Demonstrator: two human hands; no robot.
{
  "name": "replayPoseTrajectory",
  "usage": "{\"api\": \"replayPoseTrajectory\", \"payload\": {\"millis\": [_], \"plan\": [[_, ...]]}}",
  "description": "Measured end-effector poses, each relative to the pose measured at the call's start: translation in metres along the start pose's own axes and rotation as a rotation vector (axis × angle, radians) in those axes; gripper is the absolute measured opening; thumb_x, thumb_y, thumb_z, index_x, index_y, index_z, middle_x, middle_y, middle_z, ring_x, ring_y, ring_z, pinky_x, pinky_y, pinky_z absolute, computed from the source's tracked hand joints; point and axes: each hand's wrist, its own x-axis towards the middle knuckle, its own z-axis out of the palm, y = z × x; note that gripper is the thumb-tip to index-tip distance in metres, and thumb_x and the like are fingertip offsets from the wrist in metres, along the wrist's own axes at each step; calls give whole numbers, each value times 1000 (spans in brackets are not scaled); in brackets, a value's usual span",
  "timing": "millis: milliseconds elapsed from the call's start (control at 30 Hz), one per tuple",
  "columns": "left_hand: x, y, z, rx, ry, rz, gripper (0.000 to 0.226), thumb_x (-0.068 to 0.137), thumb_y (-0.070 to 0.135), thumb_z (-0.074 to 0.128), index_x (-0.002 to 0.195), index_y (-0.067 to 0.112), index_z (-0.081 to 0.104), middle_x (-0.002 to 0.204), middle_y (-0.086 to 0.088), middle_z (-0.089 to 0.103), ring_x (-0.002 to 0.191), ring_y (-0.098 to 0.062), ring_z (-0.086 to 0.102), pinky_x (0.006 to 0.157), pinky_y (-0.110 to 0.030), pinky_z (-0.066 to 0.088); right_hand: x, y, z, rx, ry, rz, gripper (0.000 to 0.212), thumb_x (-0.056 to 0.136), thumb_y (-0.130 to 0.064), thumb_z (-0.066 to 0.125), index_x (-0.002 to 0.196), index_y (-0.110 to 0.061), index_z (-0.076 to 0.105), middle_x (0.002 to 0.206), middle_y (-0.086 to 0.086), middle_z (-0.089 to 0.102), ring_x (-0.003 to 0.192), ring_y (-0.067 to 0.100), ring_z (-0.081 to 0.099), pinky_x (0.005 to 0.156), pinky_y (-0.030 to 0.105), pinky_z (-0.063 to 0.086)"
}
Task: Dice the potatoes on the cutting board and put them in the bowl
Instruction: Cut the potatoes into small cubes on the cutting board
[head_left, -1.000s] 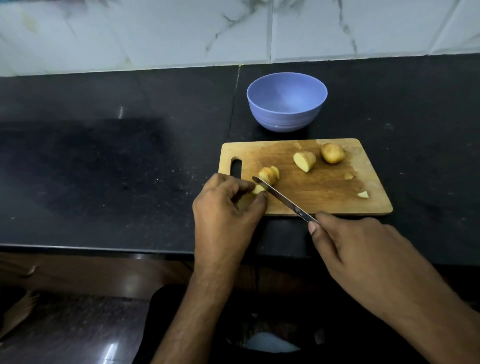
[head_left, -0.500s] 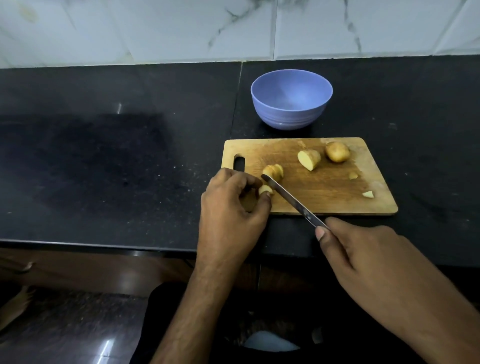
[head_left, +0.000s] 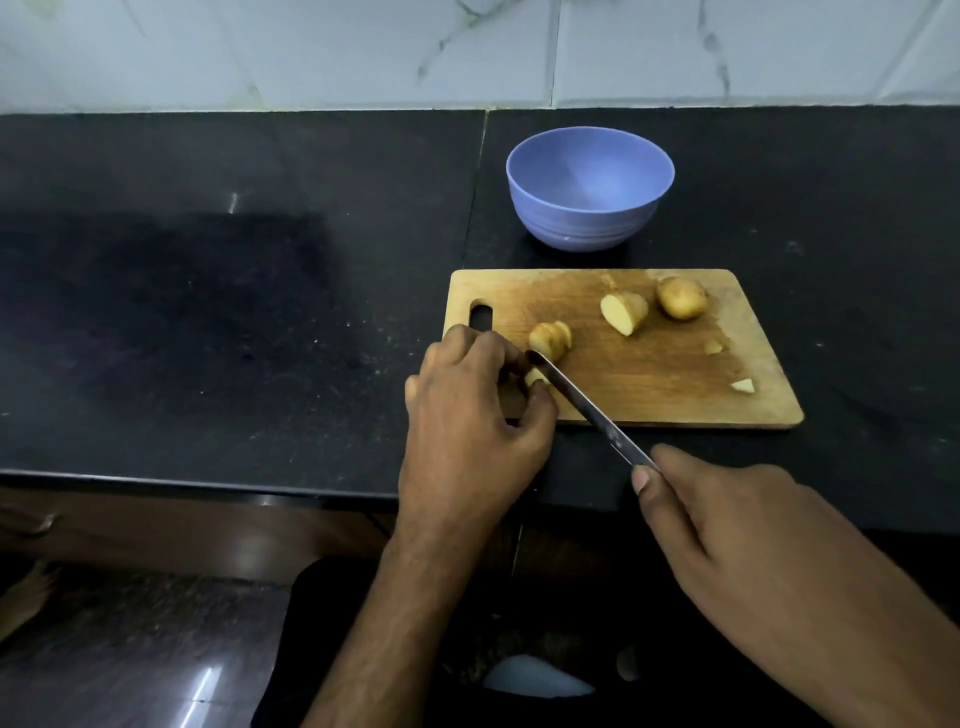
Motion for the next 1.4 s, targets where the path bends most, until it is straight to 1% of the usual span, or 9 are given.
{"api": "replayPoseTrajectory", "payload": {"millis": [167, 333, 500, 633, 767, 867, 1200, 1300, 1400], "plan": [[0, -1, 1, -21, 10, -3, 13, 79, 37, 65, 87, 26, 63, 91, 14, 53, 92, -12, 56, 84, -48, 51, -1, -5, 0, -60, -25, 11, 34, 94, -55, 11, 82, -36, 36, 61, -5, 55, 51, 7, 56, 50, 22, 45], [0, -1, 1, 0, 4, 17, 12, 80, 36, 67, 85, 30, 58, 91, 15, 53, 91, -9, 53, 87, -48, 48, 3, -12, -3, -229, 12, 17, 28, 99, -52, 10, 87, -36, 30, 68, -6, 51, 57, 5, 45, 47, 18, 29], [1, 0, 1, -12, 20, 12, 13, 77, 38, 65, 83, 32, 55, 89, 14, 54, 89, -11, 54, 85, -49, 49, 13, -15, -1, -308, 15, 6, 23, 101, -49, 12, 91, -35, 28, 69, -6, 46, 54, 5, 34, 45, 21, 26], [1, -1, 1, -28, 24, 2, 12, 77, 38, 66, 82, 30, 58, 89, 14, 54, 89, -11, 55, 85, -49, 50, 21, -14, 3, -256, 15, -28, 25, 102, -48, 17, 92, -34, 36, 67, -7, 49, 56, 4, 45, 46, 22, 33], [0, -1, 2, -59, 26, -22, 12, 77, 36, 67, 83, 26, 64, 90, 13, 55, 91, -12, 56, 85, -48, 51, 19, -6, -4, -166, -76, 2, 33, 101, -51, 19, 84, -31, 39, 69, -6, 54, 61, 7, 54, 58, 27, 47], [0, 0, 1, -68, 21, -31, 11, 79, 35, 70, 84, 27, 65, 90, 14, 53, 92, -10, 55, 85, -49, 51, 10, 0, -12, -149, -125, 16, 37, 100, -52, 17, 81, -30, 40, 71, -5, 56, 61, 7, 57, 57, 22, 45], [-2, 1, -3, -41, 2, -20, 18, 77, 41, 64, 86, 26, 61, 91, 13, 52, 92, -12, 54, 86, -47, 51, -14, 8, -16, -144, -139, 54, 37, 96, -57, 12, 83, -34, 38, 69, -4, 59, 62, 11, 61, 63, 24, 51], [-5, 0, -6, -30, -21, 13, 22, 79, 42, 63, 91, 24, 60, 95, 11, 51, 94, -13, 54, 87, -43, 51, -17, 4, -15, -142, -101, 55, 37, 94, -59, 9, 83, -35, 37, 68, -2, 58, 62, 9, 60, 61, 24, 50], [-6, -3, -8, -34, -20, 16, 20, 80, 37, 67, 92, 22, 62, 96, 10, 52, 94, -13, 54, 86, -41, 51, -16, -7, -15, -80, -57, 42, 37, 94, -57, 12, 79, -35, 37, 64, -2, 58, 57, 7, 59, 52, 20, 42]]}}
